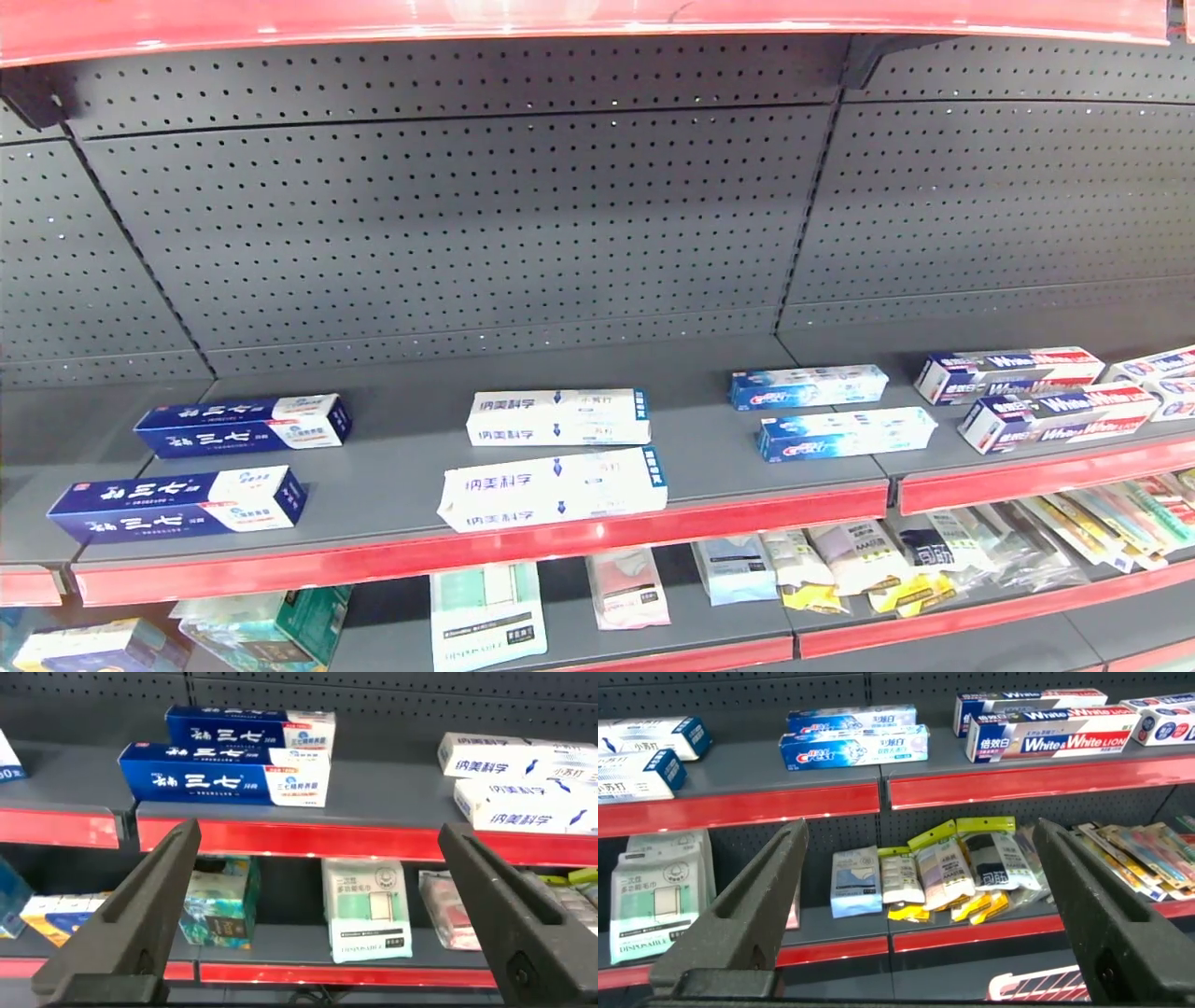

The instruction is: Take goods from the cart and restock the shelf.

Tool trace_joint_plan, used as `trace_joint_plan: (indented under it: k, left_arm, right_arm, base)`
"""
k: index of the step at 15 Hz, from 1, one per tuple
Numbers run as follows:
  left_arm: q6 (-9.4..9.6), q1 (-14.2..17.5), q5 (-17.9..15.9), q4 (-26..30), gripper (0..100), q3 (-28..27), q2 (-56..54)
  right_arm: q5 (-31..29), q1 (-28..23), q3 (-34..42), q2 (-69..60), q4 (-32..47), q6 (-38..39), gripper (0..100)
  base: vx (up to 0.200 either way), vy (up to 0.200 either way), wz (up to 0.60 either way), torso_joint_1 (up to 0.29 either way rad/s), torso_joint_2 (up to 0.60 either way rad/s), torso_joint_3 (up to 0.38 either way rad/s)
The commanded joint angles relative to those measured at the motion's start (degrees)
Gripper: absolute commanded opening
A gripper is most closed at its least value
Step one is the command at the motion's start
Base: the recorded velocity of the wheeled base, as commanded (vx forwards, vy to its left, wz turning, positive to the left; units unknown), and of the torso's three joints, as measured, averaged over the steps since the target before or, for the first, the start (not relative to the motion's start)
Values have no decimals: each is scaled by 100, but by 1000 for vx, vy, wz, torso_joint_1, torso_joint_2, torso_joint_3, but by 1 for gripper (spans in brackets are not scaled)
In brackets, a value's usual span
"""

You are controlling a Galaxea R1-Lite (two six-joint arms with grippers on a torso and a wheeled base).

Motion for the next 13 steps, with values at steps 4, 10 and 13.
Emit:
trace_joint_plan:
  k: [4,10,13]
  left_arm:
    - [57,-1,-43,-9,100,2,27]
    - [119,-1,-52,-17,100,2,27]
    - [180,-1,-61,-26,100,2,27]
  right_arm:
    - [-2,0,1,2,-1,5,100]
    - [-2,0,1,2,-1,5,100]
    - [-11,0,1,2,-1,5,100]
  base:
    - [0,0,600,2,4,0]
    - [0,0,0,0,0,0]
    - [0,0,0,0,0,0]
